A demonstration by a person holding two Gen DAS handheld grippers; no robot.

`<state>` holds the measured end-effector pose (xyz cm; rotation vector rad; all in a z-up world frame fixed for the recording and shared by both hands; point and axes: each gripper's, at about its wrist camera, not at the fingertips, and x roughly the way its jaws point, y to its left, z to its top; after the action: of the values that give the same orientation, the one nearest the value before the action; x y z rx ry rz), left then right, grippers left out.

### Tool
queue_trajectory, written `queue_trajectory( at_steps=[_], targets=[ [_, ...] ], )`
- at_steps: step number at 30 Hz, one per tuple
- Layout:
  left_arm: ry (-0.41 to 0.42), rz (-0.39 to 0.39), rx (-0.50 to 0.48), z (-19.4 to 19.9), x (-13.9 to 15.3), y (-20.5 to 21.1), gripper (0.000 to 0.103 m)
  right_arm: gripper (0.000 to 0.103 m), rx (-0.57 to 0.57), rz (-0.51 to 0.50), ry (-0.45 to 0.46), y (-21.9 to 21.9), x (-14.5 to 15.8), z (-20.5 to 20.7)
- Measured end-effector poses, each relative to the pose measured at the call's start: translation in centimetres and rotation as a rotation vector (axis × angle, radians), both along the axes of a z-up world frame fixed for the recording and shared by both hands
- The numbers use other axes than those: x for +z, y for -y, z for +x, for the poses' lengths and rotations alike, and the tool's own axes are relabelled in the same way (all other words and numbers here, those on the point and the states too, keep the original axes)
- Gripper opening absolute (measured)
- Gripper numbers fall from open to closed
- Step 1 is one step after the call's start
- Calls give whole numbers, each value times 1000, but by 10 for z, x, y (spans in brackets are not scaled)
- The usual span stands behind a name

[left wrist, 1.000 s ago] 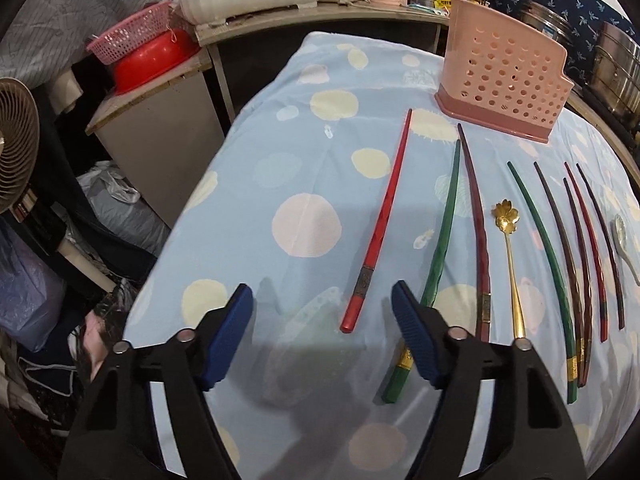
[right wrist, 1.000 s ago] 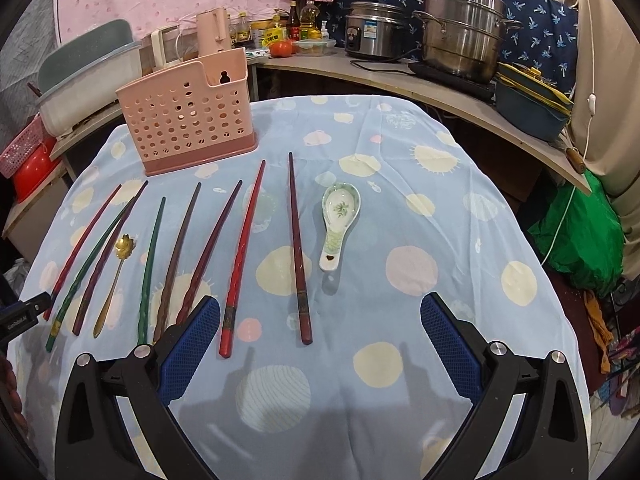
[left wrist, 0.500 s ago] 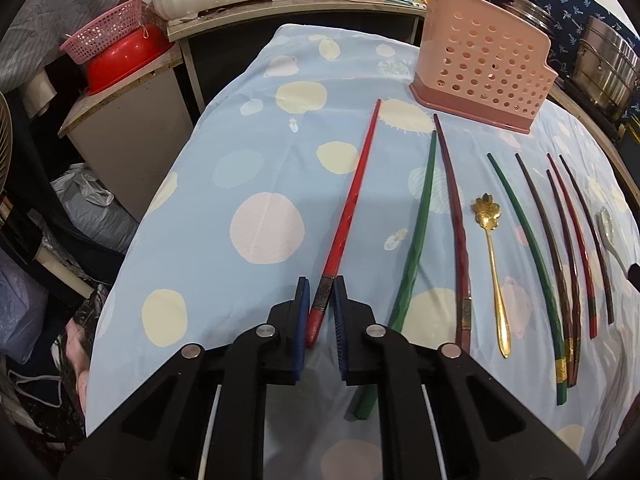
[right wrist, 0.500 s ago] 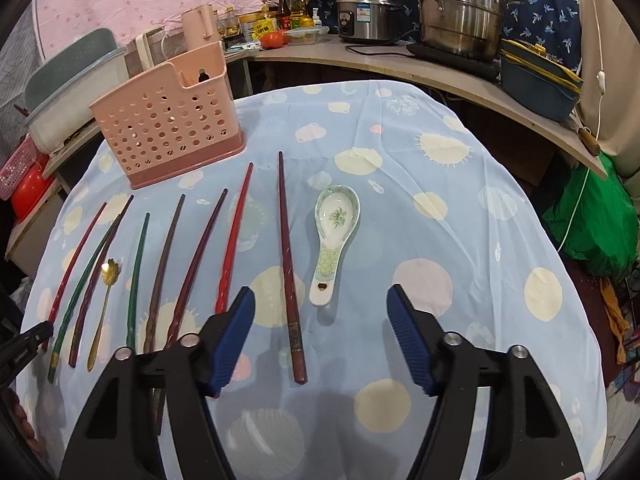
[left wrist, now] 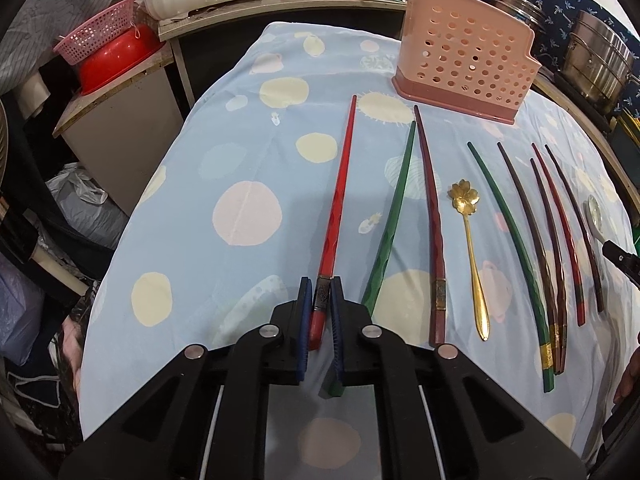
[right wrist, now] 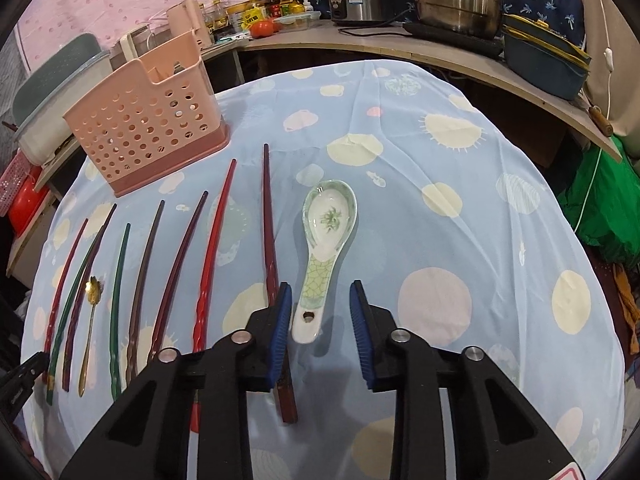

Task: Organize utensils
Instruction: 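Move the left tool to a red chopstick while the right tool approaches the white ceramic spoon, then close the left tool on the red chopstick while the right tool grasps the white spoon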

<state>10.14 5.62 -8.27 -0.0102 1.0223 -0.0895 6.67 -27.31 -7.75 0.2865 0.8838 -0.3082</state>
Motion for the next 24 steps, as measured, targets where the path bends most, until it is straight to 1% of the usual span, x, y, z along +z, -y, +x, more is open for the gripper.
queue_trajectory(
  at_steps=[5, 8, 16, 24],
  targets=[
    [3, 2, 1, -1, 0, 0, 9, 12, -1, 11, 4, 4, -1, -2],
    [3, 2, 2, -4, 0, -1, 9, 12, -2, 26, 10, 7, -1, -6],
    [20, -12, -1, -12, 10, 0, 8, 12, -4, 28, 37, 8, 8, -18],
    [41, -32, -8, -20, 22, 0, 3, 12, -6, 38, 76, 10, 22, -32]
  ],
)
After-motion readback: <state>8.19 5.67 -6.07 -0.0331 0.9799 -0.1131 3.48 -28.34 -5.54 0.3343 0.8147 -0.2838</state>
